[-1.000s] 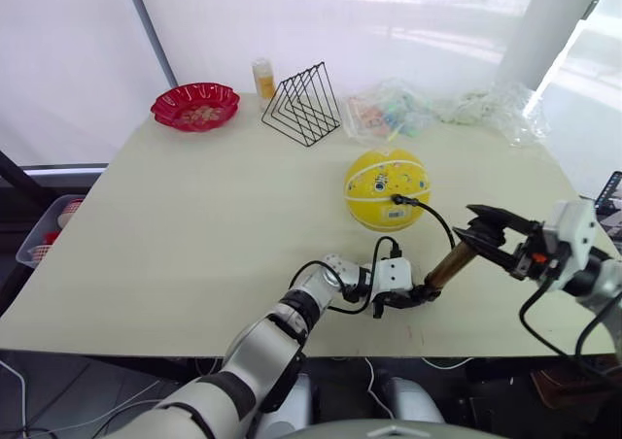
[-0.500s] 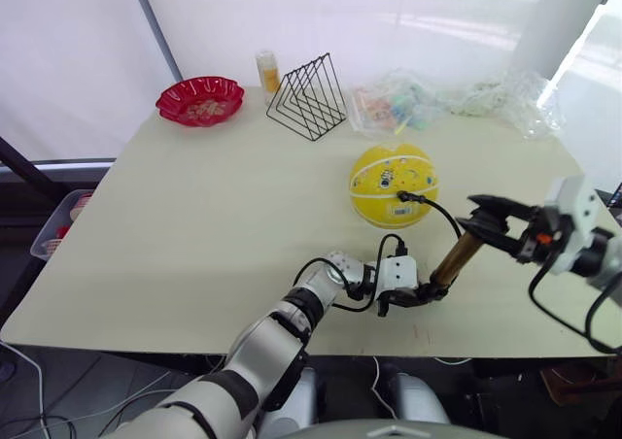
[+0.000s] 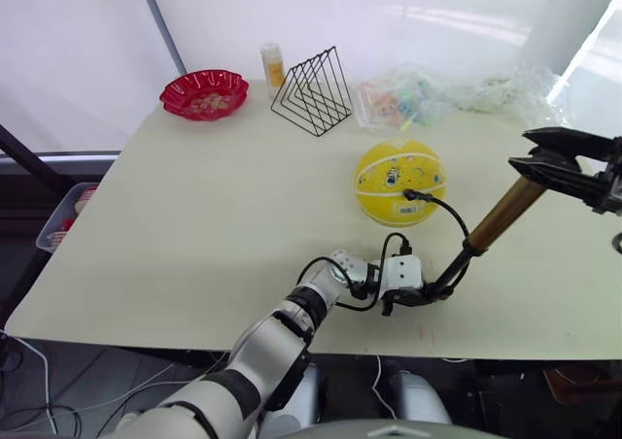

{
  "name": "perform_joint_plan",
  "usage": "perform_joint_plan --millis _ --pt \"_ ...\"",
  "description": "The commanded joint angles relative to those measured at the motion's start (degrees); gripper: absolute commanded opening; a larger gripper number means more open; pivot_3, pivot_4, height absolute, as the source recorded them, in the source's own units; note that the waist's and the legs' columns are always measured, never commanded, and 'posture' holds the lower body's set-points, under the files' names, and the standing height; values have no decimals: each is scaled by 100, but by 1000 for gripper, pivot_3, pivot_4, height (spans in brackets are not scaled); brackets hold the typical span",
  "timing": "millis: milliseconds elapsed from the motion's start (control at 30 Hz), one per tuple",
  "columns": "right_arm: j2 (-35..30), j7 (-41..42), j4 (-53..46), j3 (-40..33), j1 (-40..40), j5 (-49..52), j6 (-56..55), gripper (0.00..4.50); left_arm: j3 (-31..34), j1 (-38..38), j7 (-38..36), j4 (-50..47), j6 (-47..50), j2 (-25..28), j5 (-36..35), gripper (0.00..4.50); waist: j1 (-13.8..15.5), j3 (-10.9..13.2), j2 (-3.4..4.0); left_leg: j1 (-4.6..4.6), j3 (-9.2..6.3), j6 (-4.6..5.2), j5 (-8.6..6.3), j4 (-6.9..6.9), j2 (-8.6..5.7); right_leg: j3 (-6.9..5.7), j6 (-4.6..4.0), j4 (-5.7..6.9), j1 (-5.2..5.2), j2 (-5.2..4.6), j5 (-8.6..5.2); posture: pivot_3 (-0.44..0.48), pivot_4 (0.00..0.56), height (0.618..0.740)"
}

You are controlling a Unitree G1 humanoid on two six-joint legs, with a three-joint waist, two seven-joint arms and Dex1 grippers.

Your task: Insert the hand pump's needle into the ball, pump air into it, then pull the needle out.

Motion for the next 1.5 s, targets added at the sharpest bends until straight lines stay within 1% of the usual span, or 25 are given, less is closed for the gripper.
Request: perform_joint_plan --millis 33,67,167,200,233,267,300,400,600,700,800,833,933,967,1100,1133,1267,1367,1500 --pt "184 7 -299 -362 343 -460 -393 1575 -372 357 -38 542 289 290 494 998 -2 -5 -9 2 0 0 0 -1 0 0 0 0 2 0 0 0 150 737" --pt "379 -10 -365 -141 568 -594 -495 1575 -375 362 -41 541 285 291 496 998 -3 -11 -19 4 0 0 0 -4 0 0 0 -1 4 0 0 0 150 737" --pt "994 -25 -405 923 1371 -1453 -1124 1575 -373 361 -38 533 287 285 488 998 -23 -62 -76 21 -2 0 0 -7 5 -1 0 0 14 6 0 0 150 737" --pt "1177 -78 -312 1260 1483 -1757 -1386 1575 -369 357 -33 533 294 283 483 998 -48 -93 -120 40 -5 0 -1 -10 9 -3 -1 -1 29 10 -1 0 150 737" --pt "1351 -129 -200 1532 1531 -2007 -1628 1575 -369 356 -28 534 297 284 484 998 -80 -101 -138 71 -6 0 -2 -17 19 -4 -4 -2 50 19 -4 0 150 737" --pt "1473 -104 -122 1797 1621 -2171 -1784 1575 -380 358 -29 535 294 284 492 998 -114 -106 -145 105 -7 0 -4 -19 27 -6 -23 -7 87 21 -15 0 150 737" --pt "1563 -85 -51 1991 1679 -2309 -1928 1575 -390 358 -32 536 288 288 501 998 -147 -113 -148 121 -7 0 -5 -23 28 -4 -28 -7 100 19 -20 0 150 737" --pt "1895 -22 445 2575 1906 -2808 -2431 1575 -387 352 -10 536 301 293 498 998 -178 -143 -146 132 -7 0 -5 -20 32 23 -12 -3 108 20 -31 0 150 737" --pt "2242 -42 858 2984 2102 -3213 -3006 1575 -370 343 -9 529 306 324 496 998 -155 -175 -142 132 -10 0 -5 -22 35 14 -33 -2 107 26 -23 0 150 737" --pt "2312 -67 690 2870 2034 -3060 -3038 1575 -370 350 -23 524 306 332 496 998 -158 -174 -135 128 -5 0 -5 -22 31 15 -33 -3 104 24 -22 0 150 737" --pt "2254 -183 363 2483 1808 -2635 -2788 1575 -369 352 -37 518 305 331 492 998 -155 -160 -119 125 -8 0 -5 -22 32 15 -33 -3 100 23 -22 0 150 737" --pt "2125 -210 195 2234 1659 -2404 -2621 1575 -371 353 -36 519 304 333 494 998 -155 -152 -107 124 -8 0 -5 -22 32 17 -34 -3 99 22 -22 0 150 737" --pt "1670 -307 -185 1423 1147 -1593 -2075 1574 -369 349 -39 524 299 333 497 998 -144 -81 -30 109 -2 1 -4 -17 26 20 -33 -3 88 17 -22 0 150 737" --pt "1552 -329 -245 1262 1062 -1439 -1936 1573 -369 350 -43 523 295 333 496 998 -140 -72 -24 102 -1 1 -4 -13 23 18 -32 -2 85 14 -21 0 150 737" --pt "1046 -360 -279 546 672 -910 -1458 1573 -374 347 -56 523 293 332 493 998 -87 -49 -19 74 -7 1 -4 -15 18 8 -16 -3 62 16 -11 0 150 737" --pt "869 -378 -256 317 516 -747 -1335 1573 -374 343 -57 525 296 330 492 998 -83 -49 -20 42 -8 1 -3 -11 9 -10 -8 -3 35 11 -6 0 150 737" --pt "322 -429 -226 -339 74 -238 -855 1573 -375 329 -43 544 301 327 496 998 -75 -17 -9 34 -4 2 -2 -2 2 -4 -3 -4 31 2 -3 0 150 737" --pt "-18 -385 -205 -690 -126 39 -549 1573 -380 332 -36 551 295 330 501 998 -59 -8 -10 34 -6 2 -2 -1 3 -6 -7 -4 31 3 -5 0 150 737" --pt "-185 -347 -219 -799 -200 79 -378 1573 -391 343 -34 552 284 332 513 998 -34 -3 -16 24 -3 2 -2 -2 3 -2 -5 -4 22 2 -4 0 150 737"
